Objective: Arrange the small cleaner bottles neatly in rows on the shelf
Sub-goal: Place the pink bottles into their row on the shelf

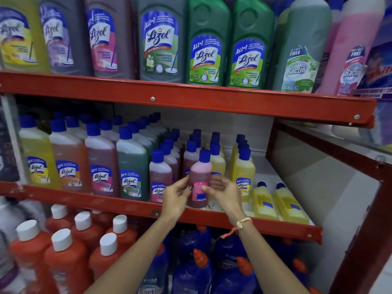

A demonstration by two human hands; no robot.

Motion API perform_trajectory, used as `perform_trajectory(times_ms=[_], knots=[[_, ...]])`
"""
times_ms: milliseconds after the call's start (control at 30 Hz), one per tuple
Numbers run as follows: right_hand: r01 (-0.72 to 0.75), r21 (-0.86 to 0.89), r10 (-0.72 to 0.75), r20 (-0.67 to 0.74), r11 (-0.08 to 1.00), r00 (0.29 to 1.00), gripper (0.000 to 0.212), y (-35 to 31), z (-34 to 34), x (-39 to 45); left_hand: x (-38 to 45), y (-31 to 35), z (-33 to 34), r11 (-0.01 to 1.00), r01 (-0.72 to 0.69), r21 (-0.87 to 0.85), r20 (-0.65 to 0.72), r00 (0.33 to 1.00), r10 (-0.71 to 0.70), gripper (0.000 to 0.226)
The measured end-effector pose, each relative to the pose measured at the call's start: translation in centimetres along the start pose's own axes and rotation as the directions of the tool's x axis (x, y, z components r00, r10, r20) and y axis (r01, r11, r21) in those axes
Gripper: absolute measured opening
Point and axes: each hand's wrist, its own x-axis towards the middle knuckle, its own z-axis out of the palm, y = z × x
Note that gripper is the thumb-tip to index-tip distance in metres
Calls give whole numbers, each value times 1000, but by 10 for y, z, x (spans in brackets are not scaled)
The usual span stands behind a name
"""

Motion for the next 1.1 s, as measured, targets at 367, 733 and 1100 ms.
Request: perform_trajectory(times_ms=[367,733,1100], knots=[[-18,-15,19,36,1000,999,70,0,27,-18,-14,0,5,962,157,-221,-166,966,-196,33],[-71,85,47,264,994,964,56,0,36,4,-25,1,10,975,166,-145,-254,947,-199,44],[44,-142,-10,234,989,972,55,-4,13,3,-45,10,25,994,70,89,-329,943,-37,28]])
